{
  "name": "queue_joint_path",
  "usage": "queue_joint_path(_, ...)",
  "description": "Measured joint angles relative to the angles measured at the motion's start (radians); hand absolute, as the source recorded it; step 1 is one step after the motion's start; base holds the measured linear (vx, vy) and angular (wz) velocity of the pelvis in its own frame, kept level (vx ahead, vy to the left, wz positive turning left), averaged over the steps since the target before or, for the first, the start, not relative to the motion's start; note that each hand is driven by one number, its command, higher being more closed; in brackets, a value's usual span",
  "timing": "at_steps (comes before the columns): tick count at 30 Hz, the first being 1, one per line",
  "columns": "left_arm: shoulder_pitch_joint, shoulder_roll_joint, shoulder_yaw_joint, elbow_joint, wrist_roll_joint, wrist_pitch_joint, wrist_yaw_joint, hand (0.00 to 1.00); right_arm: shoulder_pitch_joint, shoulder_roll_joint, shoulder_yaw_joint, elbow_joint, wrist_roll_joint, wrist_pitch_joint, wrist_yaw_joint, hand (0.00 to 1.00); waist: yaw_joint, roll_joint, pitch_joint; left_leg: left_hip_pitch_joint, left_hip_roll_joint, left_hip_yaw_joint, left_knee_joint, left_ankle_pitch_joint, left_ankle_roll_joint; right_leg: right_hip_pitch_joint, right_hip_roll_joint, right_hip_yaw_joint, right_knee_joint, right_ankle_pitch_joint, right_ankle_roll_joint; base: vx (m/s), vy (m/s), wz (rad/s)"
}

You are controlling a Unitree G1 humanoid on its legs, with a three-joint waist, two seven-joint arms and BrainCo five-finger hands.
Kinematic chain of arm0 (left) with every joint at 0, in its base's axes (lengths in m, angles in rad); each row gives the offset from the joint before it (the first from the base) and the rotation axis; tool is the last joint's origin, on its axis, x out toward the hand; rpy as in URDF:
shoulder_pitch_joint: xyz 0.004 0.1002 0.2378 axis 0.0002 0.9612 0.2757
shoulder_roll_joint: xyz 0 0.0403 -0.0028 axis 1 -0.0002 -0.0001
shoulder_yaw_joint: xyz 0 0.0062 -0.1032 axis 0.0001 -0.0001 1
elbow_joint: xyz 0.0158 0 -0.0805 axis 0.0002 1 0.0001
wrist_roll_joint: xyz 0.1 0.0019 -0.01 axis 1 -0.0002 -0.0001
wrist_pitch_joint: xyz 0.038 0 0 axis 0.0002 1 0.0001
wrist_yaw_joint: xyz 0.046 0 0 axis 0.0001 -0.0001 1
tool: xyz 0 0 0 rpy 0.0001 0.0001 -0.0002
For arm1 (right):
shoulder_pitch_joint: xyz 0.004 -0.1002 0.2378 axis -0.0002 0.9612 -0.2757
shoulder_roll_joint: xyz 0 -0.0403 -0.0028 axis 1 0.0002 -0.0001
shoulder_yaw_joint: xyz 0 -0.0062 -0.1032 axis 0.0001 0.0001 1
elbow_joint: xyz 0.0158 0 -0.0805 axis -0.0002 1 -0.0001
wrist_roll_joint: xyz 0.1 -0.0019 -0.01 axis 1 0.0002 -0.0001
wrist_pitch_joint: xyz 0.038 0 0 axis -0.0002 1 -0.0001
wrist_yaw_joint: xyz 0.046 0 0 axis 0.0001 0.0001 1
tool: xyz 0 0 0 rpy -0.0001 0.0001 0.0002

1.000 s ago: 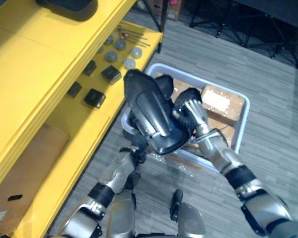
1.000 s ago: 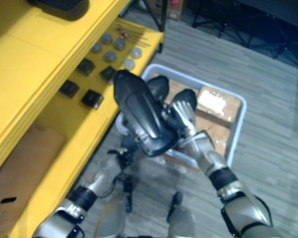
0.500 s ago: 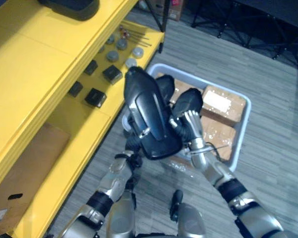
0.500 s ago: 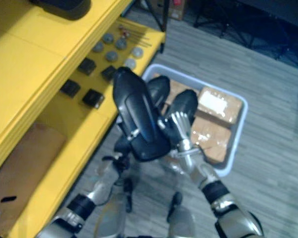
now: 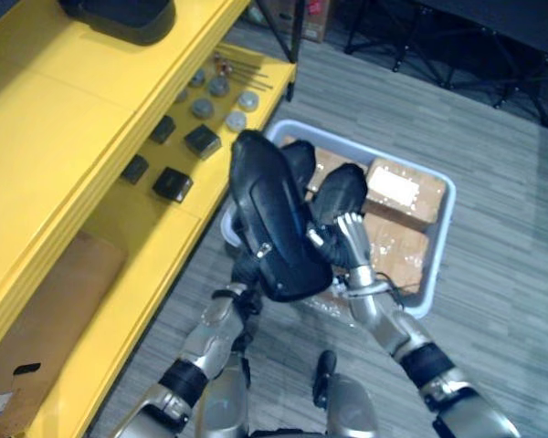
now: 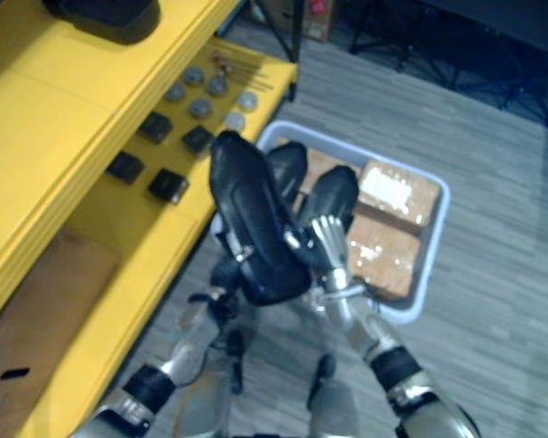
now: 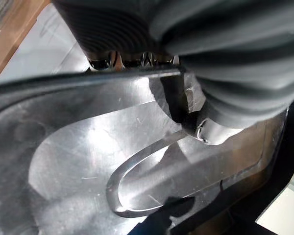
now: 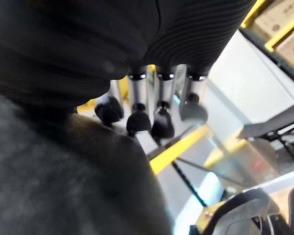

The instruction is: Walk over and take plastic housings, then place them on the shelf

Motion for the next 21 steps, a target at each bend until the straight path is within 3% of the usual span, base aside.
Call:
queue_joint_path(4,0.000,0.000,0.002,-0.024,0.016,0.000,0.044,1.00,0.020,-0.028,0.010,-0.056,0.004,0.004,0.029,0.00,0.002,0.000,0.000,0.004,0.002,0.006,0.000,0.000,-0.001,0.001,0.001,0.008,-0.003,0.002,0.002,0.00,0.004,-0.05)
queue_joint_path(12,-0.010,0.000,0.023,-0.136,0.154,-0.003,0.146,1.00,0.078,-0.077,-0.021,-0.200,0.071,-0.004,0.097,0.00,-0.005,0.002,-0.002,0.023,0.006,0.021,-0.001,-0.004,0.000,0.017,0.006,0.024,-0.022,0.016,0.003,0.00,0.005,-0.05)
queue_joint_path(16,-0.011,-0.003,0.052,-0.159,0.282,-0.029,0.225,1.00,0.104,-0.074,-0.032,-0.251,0.076,-0.005,0.108,0.00,-0.007,0.002,-0.002,0.035,0.007,0.023,-0.003,-0.005,0.000,0.027,0.007,0.026,-0.026,0.018,0.003,0.00,0.000,0.00)
queue_joint_path(18,-0.015,-0.010,0.063,-0.166,0.403,-0.064,0.297,1.00,0.120,-0.069,-0.040,-0.293,0.084,-0.017,0.089,0.00,-0.007,0.001,-0.005,0.036,0.008,0.023,-0.003,-0.005,0.000,0.030,0.008,0.026,-0.028,0.019,0.003,0.00,0.000,0.00)
queue_joint_path(21,-0.016,-0.028,0.091,-0.172,0.555,-0.069,0.392,1.00,0.135,-0.044,-0.084,-0.344,0.113,-0.022,0.055,0.00,-0.007,0.000,-0.018,0.039,0.008,0.025,-0.004,-0.005,0.000,0.034,0.009,0.028,-0.033,0.022,0.004,0.00,0.000,0.00)
